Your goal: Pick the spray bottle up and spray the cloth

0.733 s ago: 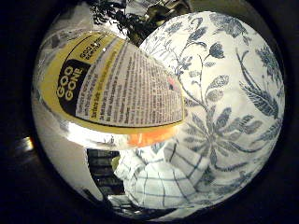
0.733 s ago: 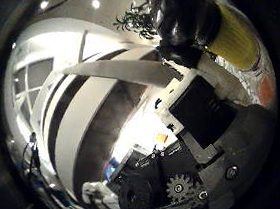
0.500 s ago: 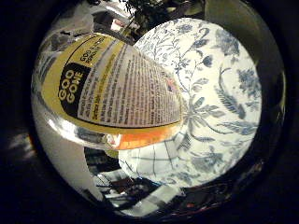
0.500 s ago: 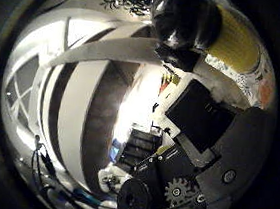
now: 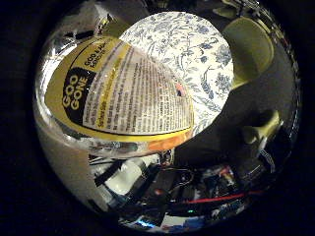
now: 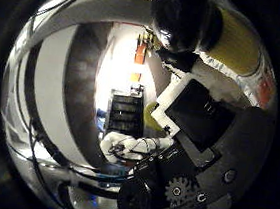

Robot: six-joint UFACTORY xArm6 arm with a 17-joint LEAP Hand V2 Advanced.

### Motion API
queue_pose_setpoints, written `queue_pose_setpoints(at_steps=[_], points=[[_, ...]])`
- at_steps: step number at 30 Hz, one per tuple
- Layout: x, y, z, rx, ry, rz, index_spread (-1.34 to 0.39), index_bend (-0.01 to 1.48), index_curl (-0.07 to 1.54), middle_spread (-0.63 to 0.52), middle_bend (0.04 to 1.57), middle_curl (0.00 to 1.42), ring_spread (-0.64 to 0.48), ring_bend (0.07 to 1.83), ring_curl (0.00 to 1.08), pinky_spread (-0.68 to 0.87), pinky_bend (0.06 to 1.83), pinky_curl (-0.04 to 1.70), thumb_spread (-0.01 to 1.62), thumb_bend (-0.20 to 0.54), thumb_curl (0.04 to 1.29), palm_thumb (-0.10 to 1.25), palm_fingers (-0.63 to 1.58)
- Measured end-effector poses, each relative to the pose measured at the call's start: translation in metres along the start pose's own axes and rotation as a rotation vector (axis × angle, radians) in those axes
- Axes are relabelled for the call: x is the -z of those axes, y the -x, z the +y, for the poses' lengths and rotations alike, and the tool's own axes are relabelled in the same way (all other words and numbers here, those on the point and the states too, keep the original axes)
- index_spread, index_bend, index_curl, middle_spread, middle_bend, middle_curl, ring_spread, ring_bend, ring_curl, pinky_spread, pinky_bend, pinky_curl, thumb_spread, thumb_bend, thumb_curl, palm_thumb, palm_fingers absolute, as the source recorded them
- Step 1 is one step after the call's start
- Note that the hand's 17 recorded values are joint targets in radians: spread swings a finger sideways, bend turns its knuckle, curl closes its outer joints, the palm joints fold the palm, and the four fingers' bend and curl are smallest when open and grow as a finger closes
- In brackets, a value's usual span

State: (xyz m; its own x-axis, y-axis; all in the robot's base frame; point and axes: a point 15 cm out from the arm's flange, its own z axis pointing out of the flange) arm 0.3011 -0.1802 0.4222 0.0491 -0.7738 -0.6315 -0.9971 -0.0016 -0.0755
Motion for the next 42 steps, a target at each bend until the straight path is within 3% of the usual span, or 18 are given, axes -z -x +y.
queue_pose_setpoints(at_steps=[8,25,42], points=[[-0.023,0.031,0.020,0.015,0.039,0.034,-0.20,1.14,0.70,-0.10,1.37,0.59,-0.16,1.45,0.58,-0.22,1.14,0.98,0.92,-0.015,0.67,1.06,1.19],[-0.028,0.021,0.038,-0.014,0.105,0.084,-0.20,1.13,0.71,-0.10,1.36,0.59,-0.16,1.46,0.58,-0.24,1.10,1.05,0.92,-0.016,0.70,1.06,1.20],[-0.052,0.024,0.045,0.070,0.486,0.389,-0.20,1.12,0.72,-0.10,1.37,0.59,-0.16,1.46,0.58,-0.24,1.09,1.08,0.93,-0.016,0.71,1.05,1.19]])
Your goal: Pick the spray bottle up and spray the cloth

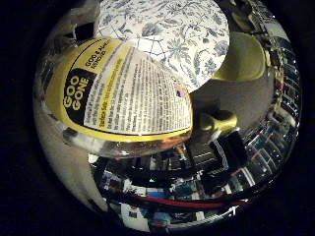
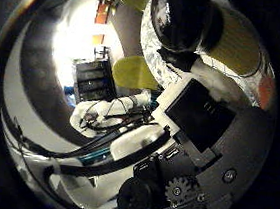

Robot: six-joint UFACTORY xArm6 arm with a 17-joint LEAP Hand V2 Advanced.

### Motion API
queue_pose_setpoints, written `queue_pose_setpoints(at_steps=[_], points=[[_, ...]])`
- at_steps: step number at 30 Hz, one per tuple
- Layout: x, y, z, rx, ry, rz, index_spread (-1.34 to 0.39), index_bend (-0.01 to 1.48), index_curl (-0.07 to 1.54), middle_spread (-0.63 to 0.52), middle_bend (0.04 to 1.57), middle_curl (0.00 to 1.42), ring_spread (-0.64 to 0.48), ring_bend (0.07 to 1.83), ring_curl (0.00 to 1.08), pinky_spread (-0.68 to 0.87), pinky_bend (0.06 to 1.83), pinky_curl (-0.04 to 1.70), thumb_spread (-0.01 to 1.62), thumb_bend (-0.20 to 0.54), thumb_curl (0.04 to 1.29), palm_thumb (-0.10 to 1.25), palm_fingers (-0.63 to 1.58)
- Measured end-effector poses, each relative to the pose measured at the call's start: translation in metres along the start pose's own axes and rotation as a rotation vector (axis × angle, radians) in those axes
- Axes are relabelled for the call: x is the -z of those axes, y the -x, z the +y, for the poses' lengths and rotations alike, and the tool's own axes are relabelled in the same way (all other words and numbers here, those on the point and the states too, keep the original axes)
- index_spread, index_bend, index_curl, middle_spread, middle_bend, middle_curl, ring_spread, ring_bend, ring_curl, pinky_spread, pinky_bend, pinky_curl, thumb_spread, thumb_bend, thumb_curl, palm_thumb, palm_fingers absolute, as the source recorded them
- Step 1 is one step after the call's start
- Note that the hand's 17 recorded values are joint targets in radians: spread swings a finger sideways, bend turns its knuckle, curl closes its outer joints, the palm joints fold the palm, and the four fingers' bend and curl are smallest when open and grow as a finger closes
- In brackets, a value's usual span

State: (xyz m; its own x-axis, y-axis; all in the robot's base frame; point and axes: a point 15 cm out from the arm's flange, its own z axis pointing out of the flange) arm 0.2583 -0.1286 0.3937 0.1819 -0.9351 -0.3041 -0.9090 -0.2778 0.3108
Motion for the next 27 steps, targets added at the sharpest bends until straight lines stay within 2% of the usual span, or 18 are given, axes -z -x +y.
queue_pose_setpoints(at_steps=[6,8,11,16,27], points=[[-0.012,0.010,-0.022,-0.006,0.115,0.067,-0.20,1.12,0.73,-0.10,1.36,0.60,-0.16,1.46,0.58,-0.23,1.09,1.09,0.94,-0.018,0.71,1.04,1.19],[-0.013,0.005,-0.024,-0.029,0.144,0.117,-0.21,1.11,0.73,-0.10,1.37,0.60,-0.16,1.46,0.58,-0.23,1.09,1.09,0.94,-0.016,0.71,1.04,1.19],[-0.020,0.004,-0.042,-0.003,0.168,0.208,-0.21,1.11,0.73,-0.10,1.37,0.60,-0.16,1.46,0.58,-0.23,1.09,1.09,0.95,-0.015,0.70,1.04,1.19],[-0.070,0.005,-0.048,-0.029,0.283,0.196,-0.22,1.11,0.74,-0.10,1.36,0.60,-0.16,1.46,0.58,-0.23,1.09,1.09,0.95,-0.016,0.70,1.03,1.19],[-0.086,0.003,-0.063,-0.039,0.328,0.196,-0.22,1.10,0.74,-0.10,1.36,0.60,-0.16,1.46,0.58,-0.23,1.09,1.10,0.97,-0.016,0.68,1.04,1.19]])
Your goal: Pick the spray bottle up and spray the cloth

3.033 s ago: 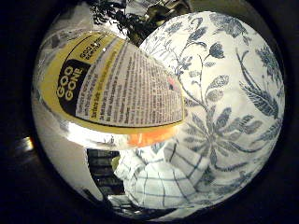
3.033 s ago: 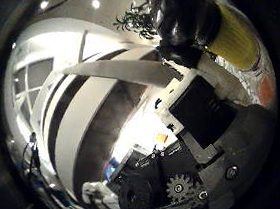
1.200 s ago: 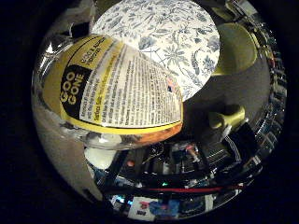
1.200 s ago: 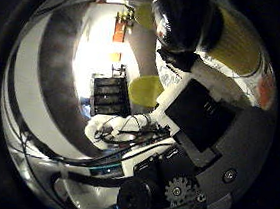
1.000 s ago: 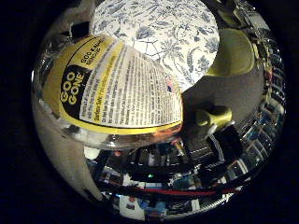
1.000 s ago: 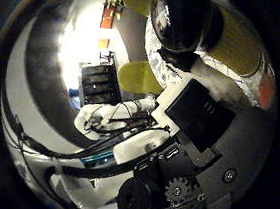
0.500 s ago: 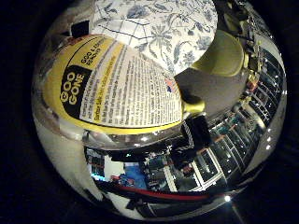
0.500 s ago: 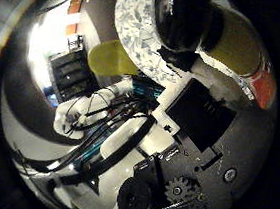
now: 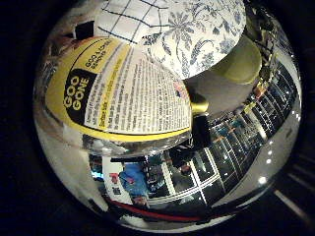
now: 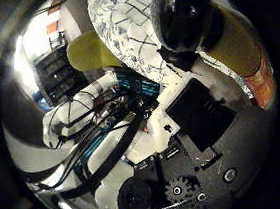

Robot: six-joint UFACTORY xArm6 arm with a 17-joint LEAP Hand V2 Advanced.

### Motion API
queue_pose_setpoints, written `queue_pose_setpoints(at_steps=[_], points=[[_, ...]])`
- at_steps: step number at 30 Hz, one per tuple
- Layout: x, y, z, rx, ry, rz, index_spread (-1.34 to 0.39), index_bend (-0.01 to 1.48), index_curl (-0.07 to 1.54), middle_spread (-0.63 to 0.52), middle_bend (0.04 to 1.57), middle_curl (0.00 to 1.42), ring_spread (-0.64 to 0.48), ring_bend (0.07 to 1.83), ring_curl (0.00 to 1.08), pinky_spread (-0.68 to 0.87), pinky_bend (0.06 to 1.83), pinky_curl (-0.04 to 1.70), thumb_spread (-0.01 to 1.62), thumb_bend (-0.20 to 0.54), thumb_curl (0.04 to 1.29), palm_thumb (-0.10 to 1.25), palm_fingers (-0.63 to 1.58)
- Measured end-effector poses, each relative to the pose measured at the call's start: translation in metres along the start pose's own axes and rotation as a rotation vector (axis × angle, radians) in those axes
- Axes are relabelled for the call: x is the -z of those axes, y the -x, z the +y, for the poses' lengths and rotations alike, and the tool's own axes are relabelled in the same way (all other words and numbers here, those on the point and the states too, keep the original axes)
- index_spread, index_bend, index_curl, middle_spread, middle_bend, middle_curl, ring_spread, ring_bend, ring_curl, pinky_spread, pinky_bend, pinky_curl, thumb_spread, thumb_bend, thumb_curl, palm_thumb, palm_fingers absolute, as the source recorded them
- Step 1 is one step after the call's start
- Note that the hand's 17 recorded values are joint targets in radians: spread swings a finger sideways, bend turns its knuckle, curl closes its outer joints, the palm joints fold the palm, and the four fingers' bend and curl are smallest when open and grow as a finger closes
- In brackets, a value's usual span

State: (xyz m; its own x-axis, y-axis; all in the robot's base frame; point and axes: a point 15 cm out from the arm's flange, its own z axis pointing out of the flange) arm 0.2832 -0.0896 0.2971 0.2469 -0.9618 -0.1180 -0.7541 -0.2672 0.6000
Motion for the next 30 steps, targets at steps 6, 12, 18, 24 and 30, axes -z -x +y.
queue_pose_setpoints(at_steps=[6,12,18,24,30], points=[[0.006,0.004,0.003,0.016,-0.029,0.000,-0.22,1.10,0.74,-0.10,1.36,0.60,-0.16,1.46,0.58,-0.23,1.09,1.10,0.98,-0.015,0.68,1.04,1.19],[0.026,0.045,0.000,0.079,-0.158,-0.102,-0.22,1.11,0.74,-0.09,1.35,0.60,-0.16,1.45,0.58,-0.23,1.08,1.10,0.97,-0.012,0.69,1.06,1.20],[0.065,0.114,-0.006,0.220,-0.335,-0.224,-0.21,1.12,0.74,-0.09,1.35,0.59,-0.16,1.45,0.58,-0.23,1.08,1.10,0.96,-0.012,0.71,1.07,1.20],[0.109,0.181,-0.013,0.361,-0.485,-0.420,-0.21,1.13,0.73,-0.09,1.35,0.59,-0.16,1.45,0.58,-0.23,1.07,1.11,0.93,-0.012,0.73,1.08,1.20],[0.155,0.222,-0.034,0.511,-0.685,-0.582,-0.20,1.14,0.73,-0.09,1.35,0.59,-0.16,1.45,0.58,-0.23,1.06,1.12,0.91,-0.014,0.75,1.09,1.20]])
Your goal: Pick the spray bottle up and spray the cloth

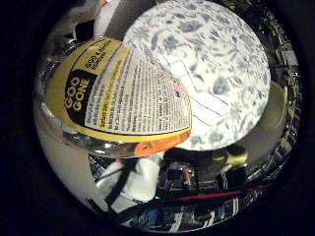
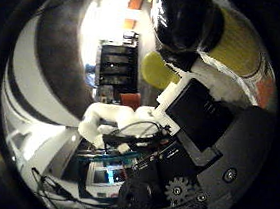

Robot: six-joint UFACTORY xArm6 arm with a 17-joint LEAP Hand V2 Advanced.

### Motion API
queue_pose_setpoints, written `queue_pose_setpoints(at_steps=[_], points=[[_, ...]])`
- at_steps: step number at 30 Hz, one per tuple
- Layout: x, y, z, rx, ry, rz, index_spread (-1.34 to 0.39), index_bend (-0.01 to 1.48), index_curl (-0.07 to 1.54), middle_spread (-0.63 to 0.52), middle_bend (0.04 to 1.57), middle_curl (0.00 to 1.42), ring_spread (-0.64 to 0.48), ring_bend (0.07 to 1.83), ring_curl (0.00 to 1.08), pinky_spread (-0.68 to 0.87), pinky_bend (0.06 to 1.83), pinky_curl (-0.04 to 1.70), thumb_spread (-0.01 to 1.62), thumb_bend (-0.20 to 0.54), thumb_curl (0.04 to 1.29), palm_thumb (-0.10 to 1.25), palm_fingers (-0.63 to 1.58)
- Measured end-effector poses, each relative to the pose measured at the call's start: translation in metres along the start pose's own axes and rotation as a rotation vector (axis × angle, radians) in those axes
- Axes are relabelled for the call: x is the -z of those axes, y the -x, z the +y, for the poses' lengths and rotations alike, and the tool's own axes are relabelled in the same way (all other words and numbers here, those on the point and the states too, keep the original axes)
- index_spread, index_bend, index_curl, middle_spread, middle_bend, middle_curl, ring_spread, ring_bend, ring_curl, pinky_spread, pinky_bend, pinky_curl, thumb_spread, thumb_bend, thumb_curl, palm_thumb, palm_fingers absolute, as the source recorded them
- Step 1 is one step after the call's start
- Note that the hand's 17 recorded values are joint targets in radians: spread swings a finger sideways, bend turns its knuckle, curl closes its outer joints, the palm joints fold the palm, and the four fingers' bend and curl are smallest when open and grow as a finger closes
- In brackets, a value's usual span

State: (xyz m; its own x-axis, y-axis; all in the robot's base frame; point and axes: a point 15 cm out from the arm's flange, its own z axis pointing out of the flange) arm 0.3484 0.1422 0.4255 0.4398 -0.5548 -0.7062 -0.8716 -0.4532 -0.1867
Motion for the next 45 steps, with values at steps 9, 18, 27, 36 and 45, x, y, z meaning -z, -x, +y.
queue_pose_setpoints(at_steps=[9,18,27,36,45], points=[[-0.046,-0.039,-0.036,0.091,-0.162,-0.169,-0.20,1.15,0.72,-0.09,1.35,0.59,-0.16,1.45,0.58,-0.23,1.05,1.14,0.89,-0.015,0.78,1.08,1.20],[-0.107,-0.087,-0.077,0.119,-0.257,-0.312,-0.20,1.15,0.72,-0.07,1.36,0.59,-0.16,1.45,0.58,-0.23,1.05,1.15,0.87,-0.015,0.81,1.06,1.20],[-0.145,-0.114,-0.092,0.120,-0.243,-0.322,-0.20,1.15,0.73,-0.07,1.36,0.58,-0.15,1.45,0.58,-0.23,1.05,1.16,0.86,-0.015,0.82,1.06,1.20],[-0.160,-0.136,-0.100,0.093,-0.234,-0.329,-0.19,1.12,0.73,-0.07,1.36,0.58,-0.15,1.45,0.58,-0.24,1.04,1.15,0.81,-0.028,0.83,1.01,1.19],[-0.159,-0.139,-0.101,0.114,-0.223,-0.318,-0.22,0.67,0.70,-0.08,1.20,0.56,-0.17,1.34,0.56,-0.31,1.12,1.01,0.53,-0.036,0.81,0.93,0.85]])
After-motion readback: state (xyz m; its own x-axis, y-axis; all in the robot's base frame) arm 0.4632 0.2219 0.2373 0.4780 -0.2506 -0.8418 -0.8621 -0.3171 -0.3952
